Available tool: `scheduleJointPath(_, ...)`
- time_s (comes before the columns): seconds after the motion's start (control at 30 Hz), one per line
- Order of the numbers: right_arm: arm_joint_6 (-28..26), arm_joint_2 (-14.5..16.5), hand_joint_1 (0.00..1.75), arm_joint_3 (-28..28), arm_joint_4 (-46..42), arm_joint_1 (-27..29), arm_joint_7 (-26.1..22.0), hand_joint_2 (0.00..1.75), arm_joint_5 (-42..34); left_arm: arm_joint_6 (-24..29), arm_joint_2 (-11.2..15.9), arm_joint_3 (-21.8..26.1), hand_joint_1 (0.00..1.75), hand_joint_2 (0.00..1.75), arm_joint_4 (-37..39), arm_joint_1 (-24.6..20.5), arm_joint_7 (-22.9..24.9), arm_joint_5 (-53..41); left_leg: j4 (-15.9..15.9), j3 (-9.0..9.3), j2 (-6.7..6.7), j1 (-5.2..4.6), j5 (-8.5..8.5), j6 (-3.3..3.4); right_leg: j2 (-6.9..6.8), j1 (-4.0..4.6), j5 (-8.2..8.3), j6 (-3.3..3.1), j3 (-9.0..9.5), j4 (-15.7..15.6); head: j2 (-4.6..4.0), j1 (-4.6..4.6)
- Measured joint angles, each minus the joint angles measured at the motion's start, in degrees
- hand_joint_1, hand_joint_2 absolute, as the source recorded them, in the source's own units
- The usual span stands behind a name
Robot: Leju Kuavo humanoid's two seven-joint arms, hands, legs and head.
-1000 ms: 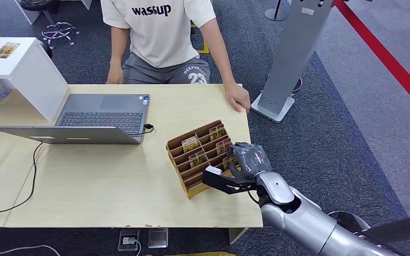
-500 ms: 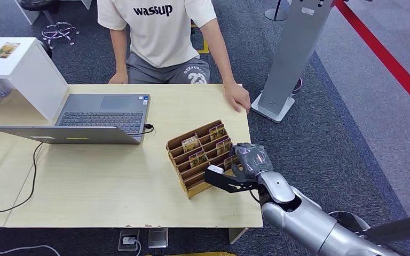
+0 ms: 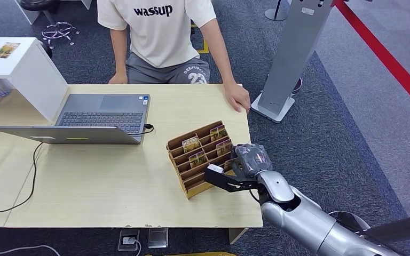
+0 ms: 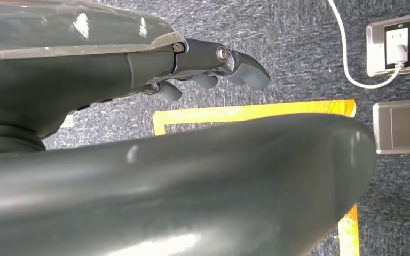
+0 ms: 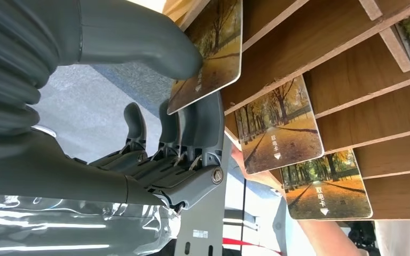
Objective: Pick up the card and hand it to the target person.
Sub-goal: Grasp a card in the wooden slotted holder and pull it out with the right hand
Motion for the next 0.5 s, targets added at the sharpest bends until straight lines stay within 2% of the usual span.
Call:
scheduleJointPath(0.37, -0.2, 0.0, 1.38, 0.0, 0.0, -0.2, -0.2, 1.75, 0.0, 0.0, 0.0, 0.0, 0.0, 0.0, 0.0, 0.0, 0.0, 0.0, 0.0, 0.03, 0.01, 0.0, 0.01, 0.0, 0.01, 0.0, 0.0, 0.0, 0.01, 0.0, 0.0, -0.02)
scheduleJointPath(0.5, -0.2, 0.0, 1.36, 0.0, 0.0, -0.2, -0.2, 1.75, 0.0, 0.0, 0.0, 0.0, 0.0, 0.0, 0.0, 0.0, 0.0, 0.0, 0.0, 0.03, 0.01, 0.0, 0.01, 0.0, 0.01, 0.0, 0.0, 0.0, 0.02, 0.0, 0.01, -0.01)
